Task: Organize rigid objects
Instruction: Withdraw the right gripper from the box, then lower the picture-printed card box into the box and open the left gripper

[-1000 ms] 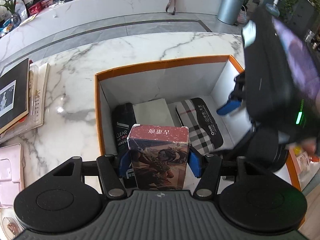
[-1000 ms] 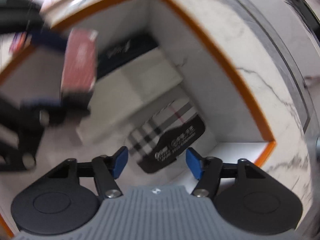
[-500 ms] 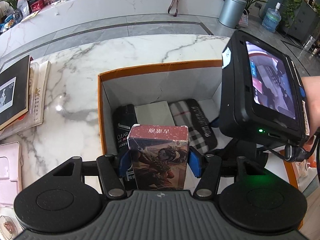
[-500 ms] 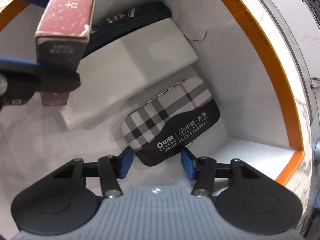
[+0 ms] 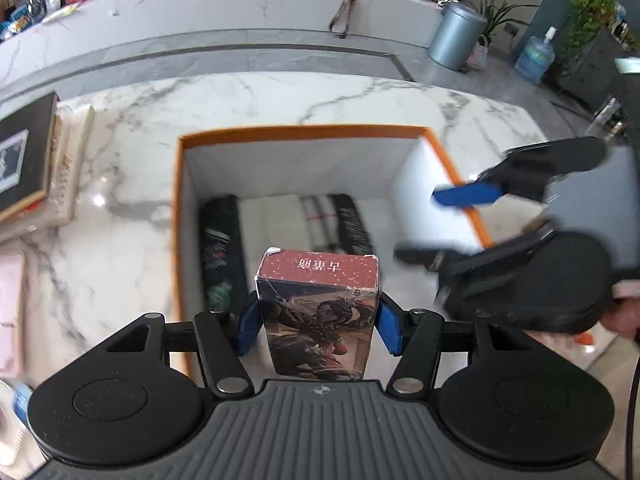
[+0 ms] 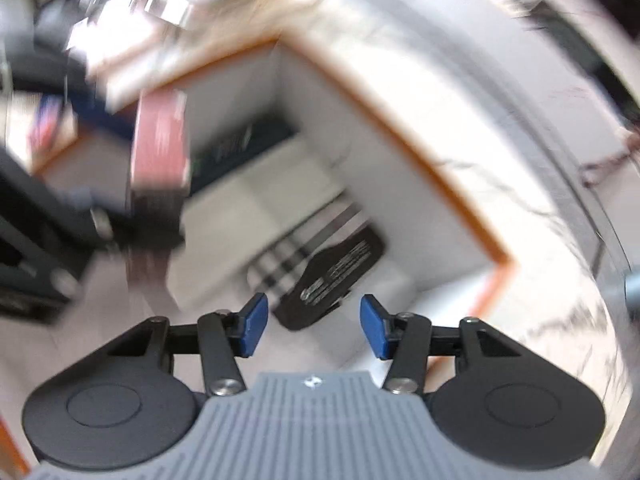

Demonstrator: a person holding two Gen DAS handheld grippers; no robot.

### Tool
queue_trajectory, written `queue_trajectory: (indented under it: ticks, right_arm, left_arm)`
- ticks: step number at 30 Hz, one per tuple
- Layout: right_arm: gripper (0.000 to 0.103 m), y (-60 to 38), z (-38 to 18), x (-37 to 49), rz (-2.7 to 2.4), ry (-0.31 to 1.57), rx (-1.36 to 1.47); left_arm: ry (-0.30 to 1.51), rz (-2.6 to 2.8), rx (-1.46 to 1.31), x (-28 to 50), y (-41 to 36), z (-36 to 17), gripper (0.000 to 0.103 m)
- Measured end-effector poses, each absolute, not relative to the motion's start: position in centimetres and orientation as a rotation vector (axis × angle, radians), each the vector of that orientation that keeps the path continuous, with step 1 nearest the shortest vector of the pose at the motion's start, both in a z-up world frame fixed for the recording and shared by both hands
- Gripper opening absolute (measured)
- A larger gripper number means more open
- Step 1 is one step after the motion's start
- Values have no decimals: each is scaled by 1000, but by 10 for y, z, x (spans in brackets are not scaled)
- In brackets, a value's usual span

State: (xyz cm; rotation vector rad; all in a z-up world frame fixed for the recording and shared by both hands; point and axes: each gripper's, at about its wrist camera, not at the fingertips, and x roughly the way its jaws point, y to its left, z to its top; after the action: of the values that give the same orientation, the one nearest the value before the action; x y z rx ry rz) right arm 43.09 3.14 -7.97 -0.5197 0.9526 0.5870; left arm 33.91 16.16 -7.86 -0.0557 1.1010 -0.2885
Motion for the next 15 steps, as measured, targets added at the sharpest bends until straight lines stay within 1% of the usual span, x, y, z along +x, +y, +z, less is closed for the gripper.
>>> queue_trajectory:
  ticks: [4,8,11,15]
  right_arm:
    - [56,-1,-47,403,404,815,-232]
    - [56,-37,-46,380,242,803,-31]
    - [56,-55,-60,367,223,837,37]
    - [56,-55,-70,363,216,855,47]
  left_arm:
    - [1132,-325,-49,332,140,-85,67]
    - [1205,-351,-25,328,118,-103,67]
    - [1263,-356,-29,330,105,-119,67]
    - [1275,-313,-31,341,97,-133,67]
